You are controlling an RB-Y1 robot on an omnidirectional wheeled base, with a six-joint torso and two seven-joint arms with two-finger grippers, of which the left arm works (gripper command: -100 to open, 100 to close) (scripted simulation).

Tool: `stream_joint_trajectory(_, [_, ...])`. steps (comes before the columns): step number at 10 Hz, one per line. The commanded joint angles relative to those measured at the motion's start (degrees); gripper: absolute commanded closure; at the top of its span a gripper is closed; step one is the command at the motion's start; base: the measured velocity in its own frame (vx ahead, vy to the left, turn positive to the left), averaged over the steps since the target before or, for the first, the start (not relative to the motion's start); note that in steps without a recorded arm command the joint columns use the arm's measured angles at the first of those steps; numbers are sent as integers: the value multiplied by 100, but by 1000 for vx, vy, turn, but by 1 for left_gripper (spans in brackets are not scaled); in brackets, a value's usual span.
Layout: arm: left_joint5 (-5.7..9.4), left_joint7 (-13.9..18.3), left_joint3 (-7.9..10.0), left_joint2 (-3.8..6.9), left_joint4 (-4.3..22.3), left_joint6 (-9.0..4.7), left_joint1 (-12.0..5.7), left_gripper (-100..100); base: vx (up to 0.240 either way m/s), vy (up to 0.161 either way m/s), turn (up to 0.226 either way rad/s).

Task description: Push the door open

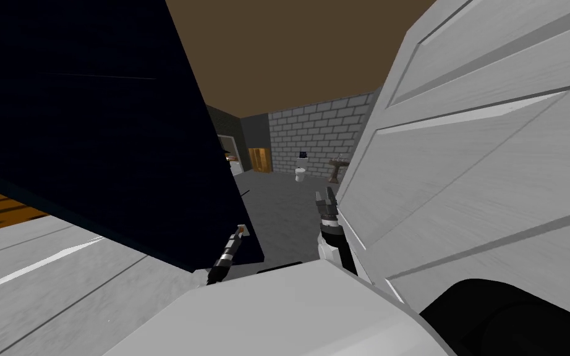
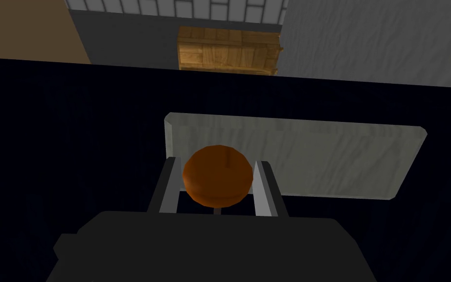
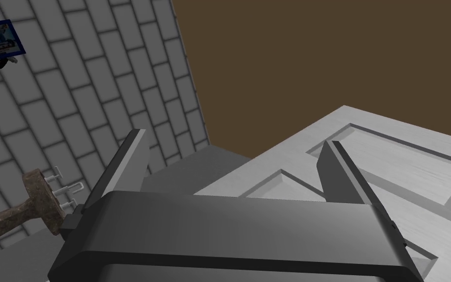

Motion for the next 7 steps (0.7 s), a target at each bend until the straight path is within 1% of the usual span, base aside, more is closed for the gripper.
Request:
stream_joint_trajectory(1, [18, -61, 129, -47, -138, 163, 4, 100, 102, -58, 71])
stream_joint_trajectory(3, [13, -193, 290, -237, -287, 401, -6, 100, 139, -68, 78])
stream_joint_trajectory(5, [8, -305, 426, -398, -414, 602, -14, 100, 208, -53, 86])
stream_joint_trajectory(7, [4, -402, 544, -538, -524, 776, -21, 100, 214, -62, 61])
